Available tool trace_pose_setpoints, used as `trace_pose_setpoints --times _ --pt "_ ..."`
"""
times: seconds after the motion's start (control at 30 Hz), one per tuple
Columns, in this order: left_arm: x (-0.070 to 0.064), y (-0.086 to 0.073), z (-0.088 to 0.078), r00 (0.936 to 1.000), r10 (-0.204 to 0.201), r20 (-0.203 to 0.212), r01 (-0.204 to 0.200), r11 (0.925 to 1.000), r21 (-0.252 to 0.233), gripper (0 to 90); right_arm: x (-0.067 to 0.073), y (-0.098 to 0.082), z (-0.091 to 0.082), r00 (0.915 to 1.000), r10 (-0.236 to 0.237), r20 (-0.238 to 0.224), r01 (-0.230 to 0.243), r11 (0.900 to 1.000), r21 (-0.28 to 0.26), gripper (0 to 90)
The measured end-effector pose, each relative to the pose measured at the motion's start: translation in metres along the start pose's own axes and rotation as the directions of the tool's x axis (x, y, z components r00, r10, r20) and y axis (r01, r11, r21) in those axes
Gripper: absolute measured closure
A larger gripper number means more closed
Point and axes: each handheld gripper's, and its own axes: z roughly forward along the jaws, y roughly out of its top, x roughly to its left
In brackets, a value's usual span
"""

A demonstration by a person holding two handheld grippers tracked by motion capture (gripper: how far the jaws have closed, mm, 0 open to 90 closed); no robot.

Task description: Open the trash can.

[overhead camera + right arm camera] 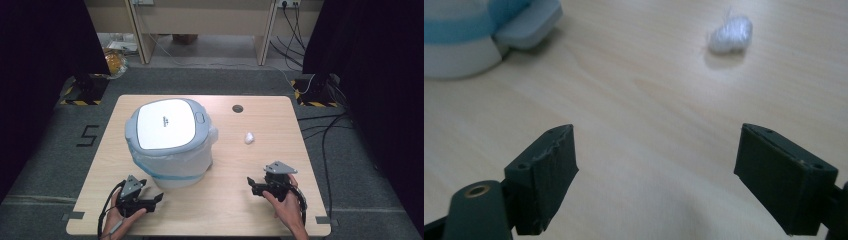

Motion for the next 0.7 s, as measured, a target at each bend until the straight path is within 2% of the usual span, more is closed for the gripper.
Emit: trace_pose_setpoints --times 0.03,0.07,0.13,0.17,0.27,0.3,0.37,0.43,0.57,0.63,0.7 --pt "-0.004 0.002 0.001 1.0000 0.004 0.009 -0.004 0.9999 -0.016 16.3 0.000 0.006 0.003 1.0000 0.001 0.001 -0.001 1.000 -0.009 17.6" --pt "-0.004 0.002 0.001 1.0000 0.004 0.009 -0.004 0.9999 -0.016 16.4 0.000 0.006 0.003 1.0000 0.001 0.001 -0.001 1.000 -0.009 17.6" --pt "-0.006 0.004 0.003 0.9999 0.005 0.013 -0.005 0.9995 -0.031 16.6 0.001 0.018 0.010 0.9999 -0.005 -0.010 0.004 1.000 -0.014 17.9" --pt "-0.005 0.005 0.005 0.9999 -0.005 0.009 0.005 0.9992 -0.041 17.2 0.003 0.030 0.019 0.9998 -0.008 -0.015 0.008 1.000 -0.019 18.1" --pt "-0.003 0.007 0.007 1.0000 -0.009 -0.001 0.009 0.9988 -0.048 17.7 0.004 0.040 0.027 0.9997 -0.015 -0.020 0.014 1.000 -0.022 18.3" --pt "-0.001 0.007 0.010 0.9999 -0.013 -0.007 0.013 0.9988 -0.048 17.7 0.006 0.048 0.037 0.9994 -0.025 -0.023 0.024 0.999 -0.021 18.3" --pt "0.001 0.007 0.010 0.9998 -0.020 -0.006 0.020 0.9987 -0.046 17.9 0.007 0.051 0.041 0.9992 -0.028 -0.027 0.028 0.999 -0.022 18.9" --pt "0.003 0.008 0.012 0.9996 -0.024 -0.012 0.023 0.9985 -0.050 18.1 0.007 0.056 0.052 0.9990 -0.009 -0.044 0.008 1.000 -0.020 19.5" --pt "0.003 0.010 0.014 0.9996 -0.023 -0.012 0.023 0.9988 -0.043 16.3 0.009 0.061 0.059 0.9994 -0.025 -0.026 0.024 0.999 -0.024 19.5" --pt "0.004 0.011 0.014 0.9996 -0.024 -0.013 0.023 0.9989 -0.041 14.8 0.009 0.064 0.063 0.9993 -0.019 -0.033 0.018 0.999 -0.037 19.8" --pt "0.005 0.012 0.015 0.9994 -0.036 -0.003 0.035 0.9989 -0.030 14.8 0.008 0.065 0.068 0.9979 0.004 -0.065 -0.007 0.999 -0.049 19.8"
